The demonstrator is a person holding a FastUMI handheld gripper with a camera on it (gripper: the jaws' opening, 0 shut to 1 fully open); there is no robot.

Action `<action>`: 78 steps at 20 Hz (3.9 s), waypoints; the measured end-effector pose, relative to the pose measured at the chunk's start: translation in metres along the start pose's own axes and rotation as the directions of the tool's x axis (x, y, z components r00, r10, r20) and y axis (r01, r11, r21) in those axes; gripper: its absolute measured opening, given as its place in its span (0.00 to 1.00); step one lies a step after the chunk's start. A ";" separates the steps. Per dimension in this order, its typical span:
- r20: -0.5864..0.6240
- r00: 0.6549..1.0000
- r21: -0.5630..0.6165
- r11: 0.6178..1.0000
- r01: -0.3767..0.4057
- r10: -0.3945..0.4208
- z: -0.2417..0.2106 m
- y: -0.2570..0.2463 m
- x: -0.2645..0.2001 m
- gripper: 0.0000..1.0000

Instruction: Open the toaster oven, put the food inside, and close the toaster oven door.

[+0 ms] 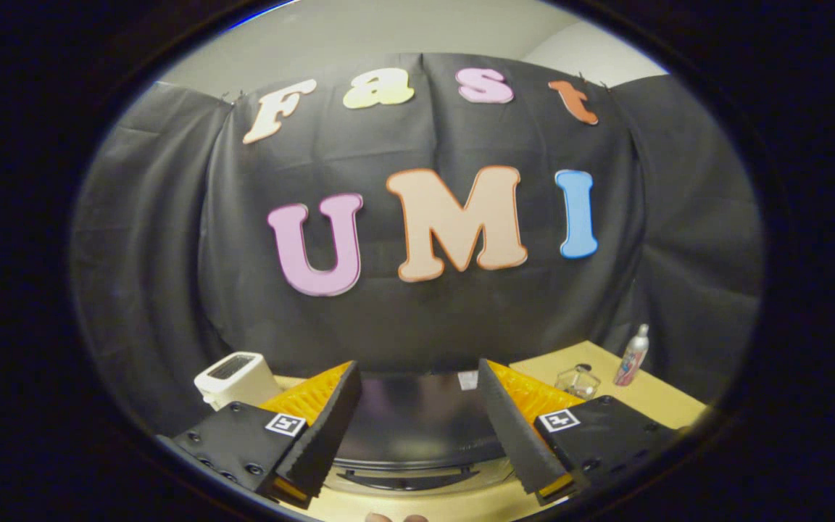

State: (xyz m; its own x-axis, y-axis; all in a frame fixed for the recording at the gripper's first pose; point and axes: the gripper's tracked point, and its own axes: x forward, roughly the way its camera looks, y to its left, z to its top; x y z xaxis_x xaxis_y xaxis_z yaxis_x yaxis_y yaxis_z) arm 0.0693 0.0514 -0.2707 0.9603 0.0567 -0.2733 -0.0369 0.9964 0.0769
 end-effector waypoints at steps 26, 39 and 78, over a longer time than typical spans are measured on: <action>-0.200 0.980 -0.014 1.000 0.015 -0.018 -0.121 -0.004 -0.043 1.00; -0.357 0.932 -0.090 0.995 0.029 -0.060 -0.190 -0.020 -0.129 1.00; -0.409 0.761 -0.037 0.843 0.537 -0.503 -0.198 -0.217 -0.091 1.00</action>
State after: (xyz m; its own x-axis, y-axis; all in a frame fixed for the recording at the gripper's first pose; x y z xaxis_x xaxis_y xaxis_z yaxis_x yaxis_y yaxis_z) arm -0.0648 -0.1570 -0.4527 0.6362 -0.4321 -0.6392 0.4743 0.8725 -0.1176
